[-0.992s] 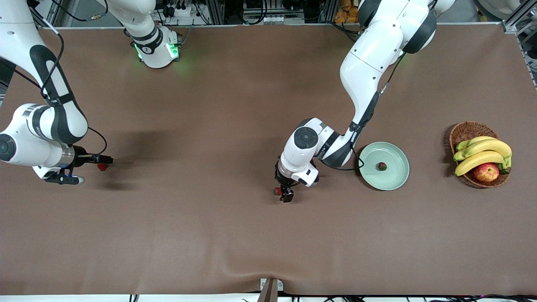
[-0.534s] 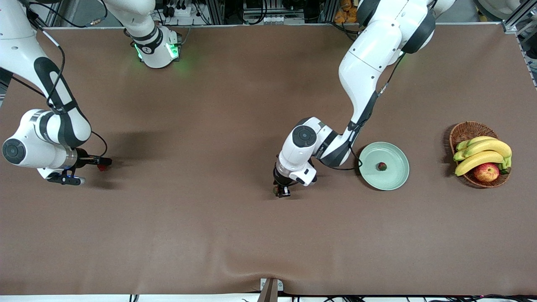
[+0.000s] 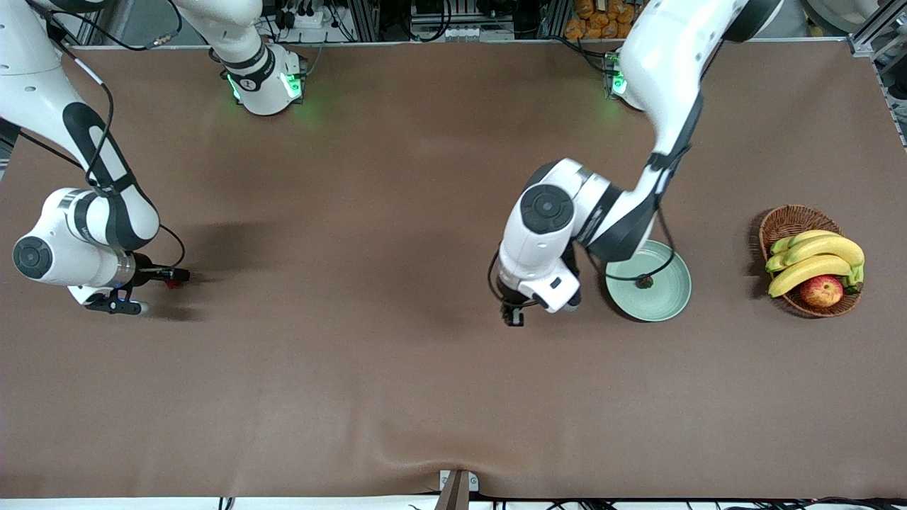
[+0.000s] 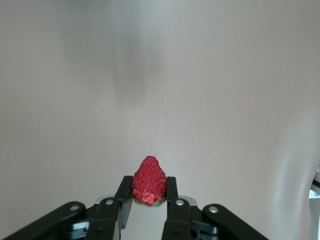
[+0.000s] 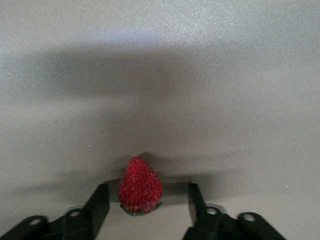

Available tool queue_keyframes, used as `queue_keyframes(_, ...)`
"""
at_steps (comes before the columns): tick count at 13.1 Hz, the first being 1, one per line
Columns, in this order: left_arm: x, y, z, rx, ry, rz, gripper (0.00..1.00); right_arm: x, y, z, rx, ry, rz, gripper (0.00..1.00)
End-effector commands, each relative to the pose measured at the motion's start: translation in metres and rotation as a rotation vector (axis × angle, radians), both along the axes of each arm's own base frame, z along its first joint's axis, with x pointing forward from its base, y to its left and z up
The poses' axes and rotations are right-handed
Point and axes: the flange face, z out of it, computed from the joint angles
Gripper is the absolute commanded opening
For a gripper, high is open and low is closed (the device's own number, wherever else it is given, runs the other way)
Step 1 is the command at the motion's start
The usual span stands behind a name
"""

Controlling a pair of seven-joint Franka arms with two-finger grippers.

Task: Collect all strawberries into plate
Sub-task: 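Bring the left gripper to the right gripper and take the strawberry, then drop the strawberry onto the plate while the right gripper grasps the last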

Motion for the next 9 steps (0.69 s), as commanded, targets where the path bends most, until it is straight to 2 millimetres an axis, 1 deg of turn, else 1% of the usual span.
queue_keyframes(1, -0.030, 0.061, 0.028, 0.055, 0.072, -0.175, 0.00, 0.002, 0.002, 0.007, -0.014, -0.001, 0.017, 0.07)
queue_keyframes(2, -0.036, 0.097, 0.020, 0.086, 0.107, -0.248, 0.00, 0.003, 0.003, 0.012, -0.015, 0.002, 0.022, 0.00)
queue_keyframes(3, -0.043, 0.136, 0.003, 0.113, 0.153, -0.344, 0.00, 0.005, 0.005, 0.021, -0.014, -0.002, 0.045, 0.00)
queue_keyframes(4, -0.049, 0.169, -0.012, 0.130, 0.190, -0.436, 0.00, 0.007, 0.009, 0.032, -0.011, -0.007, 0.085, 0.00)
queue_keyframes(5, -0.049, 0.201, -0.027, 0.135, 0.228, -0.485, 0.00, 0.015, 0.020, 0.046, -0.006, -0.018, 0.125, 0.00)
queue_keyframes(6, -0.050, 0.229, -0.041, 0.133, 0.264, -0.529, 0.00, 0.023, 0.036, 0.058, 0.000, -0.030, 0.166, 0.00)
queue_keyframes(7, -0.054, 0.253, -0.060, 0.129, 0.300, -0.584, 0.00, 0.032, 0.055, 0.075, 0.009, -0.046, 0.208, 0.00)
queue_keyframes(8, -0.055, 0.278, -0.076, 0.126, 0.303, -0.624, 0.00, 0.044, 0.087, 0.092, 0.028, -0.064, 0.263, 0.00)
queue_keyframes(9, -0.059, 0.295, -0.092, 0.118, 0.270, -0.633, 0.00, 0.061, 0.120, 0.115, 0.042, -0.108, 0.320, 0.00)
